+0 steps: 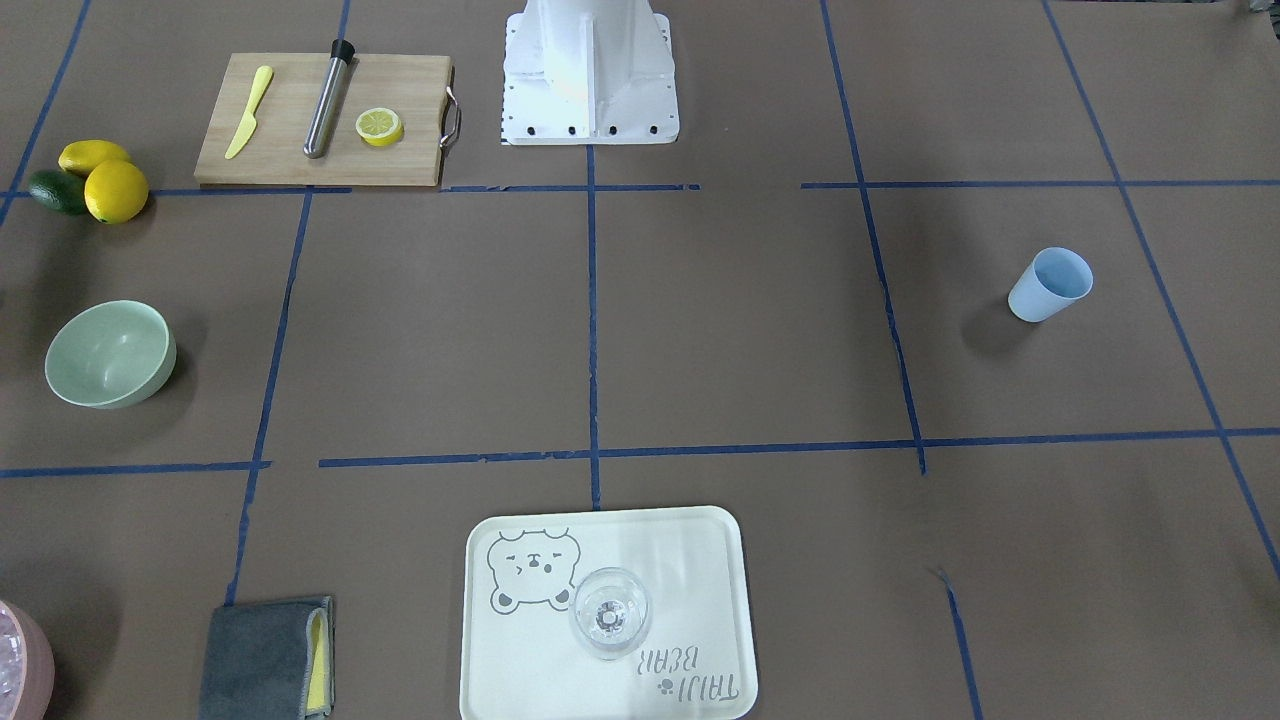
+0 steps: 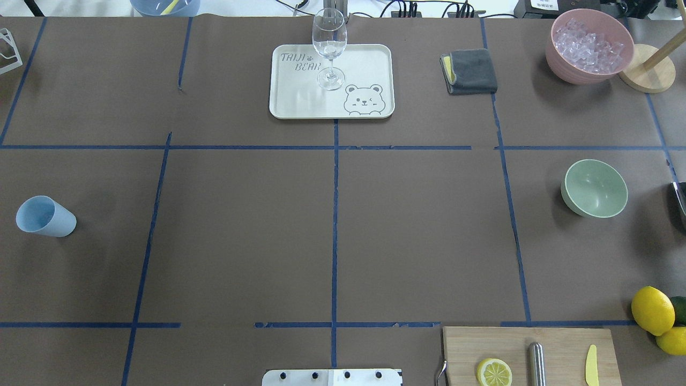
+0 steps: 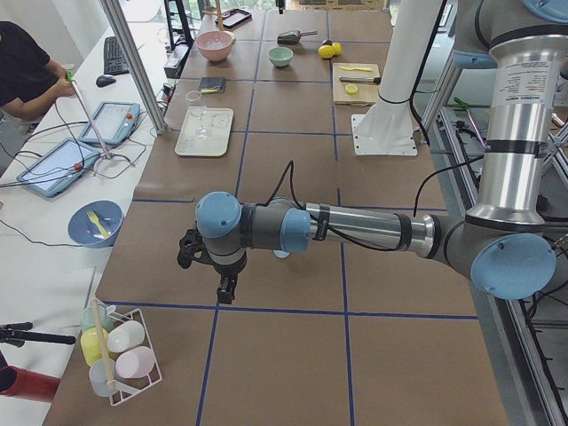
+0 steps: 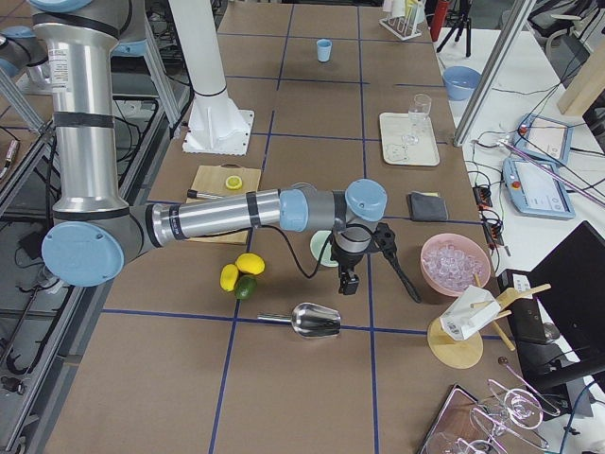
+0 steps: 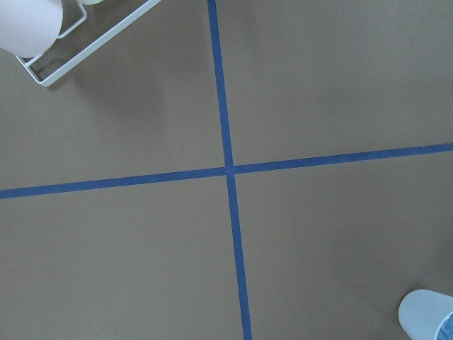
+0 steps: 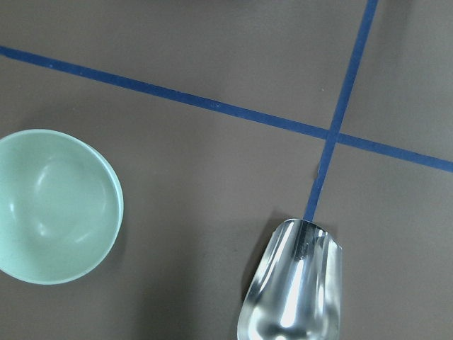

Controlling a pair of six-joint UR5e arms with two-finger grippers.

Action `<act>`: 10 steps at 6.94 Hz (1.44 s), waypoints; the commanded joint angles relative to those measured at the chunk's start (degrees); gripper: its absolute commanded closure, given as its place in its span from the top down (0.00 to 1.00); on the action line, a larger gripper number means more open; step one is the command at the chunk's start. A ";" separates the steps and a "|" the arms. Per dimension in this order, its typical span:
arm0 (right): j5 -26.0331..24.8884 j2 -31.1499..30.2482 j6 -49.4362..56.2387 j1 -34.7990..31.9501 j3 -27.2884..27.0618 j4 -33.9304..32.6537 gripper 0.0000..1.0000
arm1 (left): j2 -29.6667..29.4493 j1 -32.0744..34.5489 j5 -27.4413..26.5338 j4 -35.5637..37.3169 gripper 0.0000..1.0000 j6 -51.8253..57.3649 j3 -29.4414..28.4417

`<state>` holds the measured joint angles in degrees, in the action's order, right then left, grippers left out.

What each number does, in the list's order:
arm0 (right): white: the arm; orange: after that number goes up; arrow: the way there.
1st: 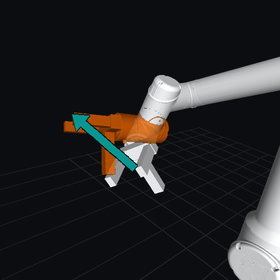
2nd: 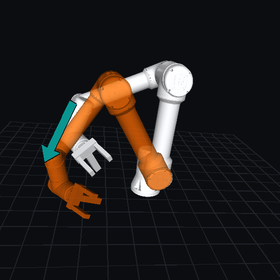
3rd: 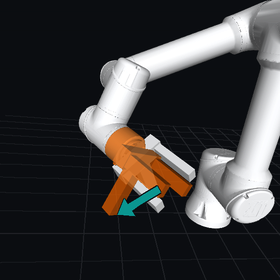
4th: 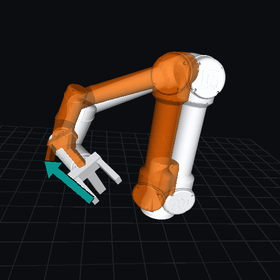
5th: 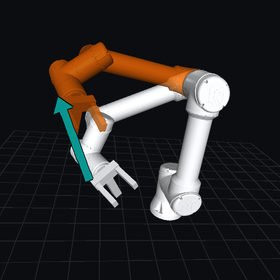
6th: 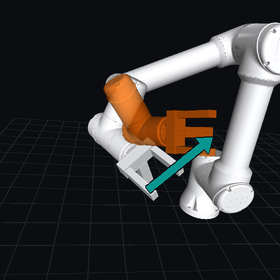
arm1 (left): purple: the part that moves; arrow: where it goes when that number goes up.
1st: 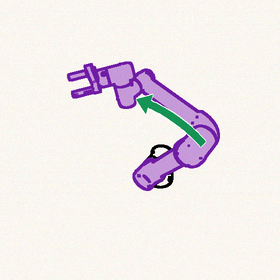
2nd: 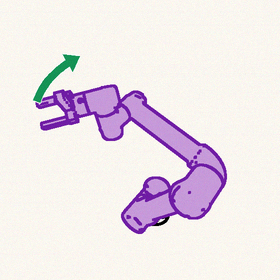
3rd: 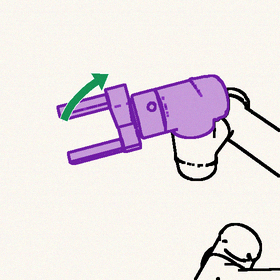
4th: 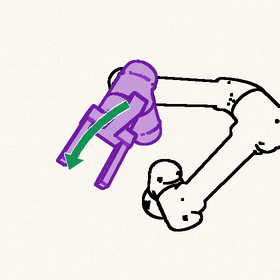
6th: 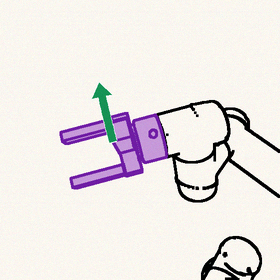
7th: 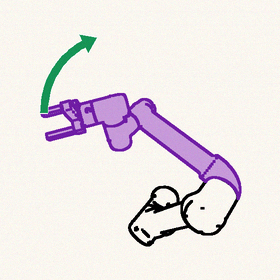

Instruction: Pour ice into bowl

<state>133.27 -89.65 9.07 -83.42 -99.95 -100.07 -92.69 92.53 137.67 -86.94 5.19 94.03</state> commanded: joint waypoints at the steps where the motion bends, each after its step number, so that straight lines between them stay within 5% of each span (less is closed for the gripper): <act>1: 0.23 -0.88 0.95 -0.86 0.29 0.23 1.00 | 1.09 0.98 -0.47 -1.20 1.00 1.48 2.97; 5: 6.45 -0.88 0.51 -0.86 0.46 0.93 1.00 | 1.81 0.90 -0.47 -1.47 1.00 1.75 3.54; 9: 7.34 -0.44 0.24 -0.86 -1.29 0.93 1.00 | 4.09 1.07 0.14 -3.84 1.00 1.49 4.40; 10: 11.27 -0.79 0.42 -0.86 -1.73 1.11 1.00 | 5.05 1.08 1.45 -4.98 1.00 1.75 5.54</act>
<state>141.42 -90.11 9.41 -84.28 -101.05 -99.07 -88.53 93.54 138.10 -90.77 6.80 98.55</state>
